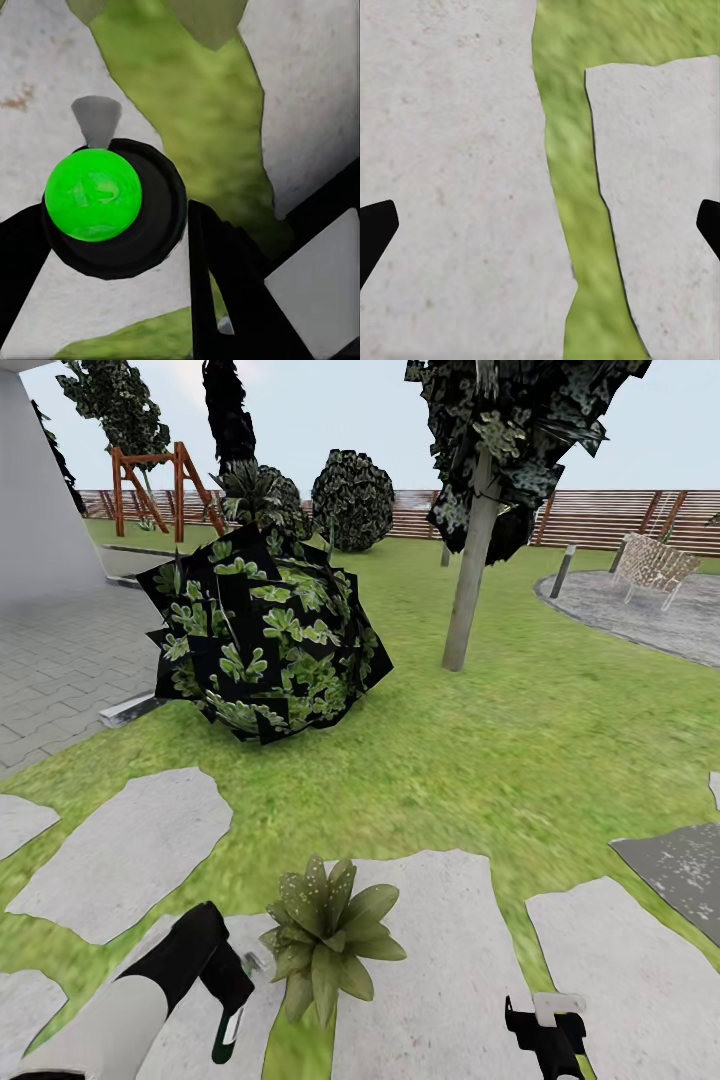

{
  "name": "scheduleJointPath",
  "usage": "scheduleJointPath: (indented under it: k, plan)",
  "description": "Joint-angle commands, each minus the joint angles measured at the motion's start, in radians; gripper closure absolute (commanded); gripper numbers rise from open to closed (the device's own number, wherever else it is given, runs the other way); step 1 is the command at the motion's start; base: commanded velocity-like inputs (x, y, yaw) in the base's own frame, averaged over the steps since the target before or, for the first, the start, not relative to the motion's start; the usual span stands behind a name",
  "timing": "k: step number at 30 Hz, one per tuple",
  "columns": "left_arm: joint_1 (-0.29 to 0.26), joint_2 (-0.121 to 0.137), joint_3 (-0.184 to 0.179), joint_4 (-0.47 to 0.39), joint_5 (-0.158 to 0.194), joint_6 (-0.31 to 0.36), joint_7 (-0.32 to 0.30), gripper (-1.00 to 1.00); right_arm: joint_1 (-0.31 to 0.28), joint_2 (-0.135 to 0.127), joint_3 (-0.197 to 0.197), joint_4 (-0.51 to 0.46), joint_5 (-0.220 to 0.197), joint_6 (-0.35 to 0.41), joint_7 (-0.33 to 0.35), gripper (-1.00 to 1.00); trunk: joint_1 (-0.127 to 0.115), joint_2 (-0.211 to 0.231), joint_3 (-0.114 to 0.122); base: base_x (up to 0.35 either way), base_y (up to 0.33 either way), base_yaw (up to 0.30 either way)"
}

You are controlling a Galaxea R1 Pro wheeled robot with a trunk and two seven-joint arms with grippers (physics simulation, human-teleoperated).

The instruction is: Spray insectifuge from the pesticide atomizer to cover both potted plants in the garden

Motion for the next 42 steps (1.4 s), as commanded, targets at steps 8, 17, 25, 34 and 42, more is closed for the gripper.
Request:
scheduleJointPath:
  k: [8, 17, 25, 34, 42]
  plan:
    - [0.012, 0.01, -0.008, 0.014, -0.011, 0.005, -0.012, 1.0, -0.001, 0.0, 0.008, 0.001, 0.001, -0.001, -0.008, -1.0, 0.0, 0.0, -0.001, 0.0, 0.0, 0.0]
    - [0.014, -0.022, -0.001, 0.023, -0.015, 0.004, -0.009, 1.0, -0.001, 0.0, 0.008, 0.001, 0.001, -0.001, -0.008, -1.0, 0.0, 0.0, -0.001, 0.0, 0.0, 0.0]
    - [0.068, -0.02, 0.001, 0.055, -0.015, -0.005, 0.031, 1.0, -0.001, 0.0, 0.008, 0.001, 0.001, -0.001, -0.008, -1.0, 0.0, 0.0, -0.001, 0.0, 0.0, 0.0]
    - [0.068, -0.015, 0.003, 0.002, -0.015, 0.005, 0.04, 1.0, -0.001, 0.0, 0.008, 0.001, 0.001, -0.001, -0.008, -1.0, 0.0, 0.0, -0.001, 0.0, 0.0, 0.028]
    - [0.066, -0.014, 0.004, -0.011, -0.015, 0.006, 0.041, 1.0, -0.001, 0.0, 0.008, 0.001, 0.001, -0.001, -0.009, -1.0, 0.0, 0.0, -0.001, 0.0, -0.207, 0.263]
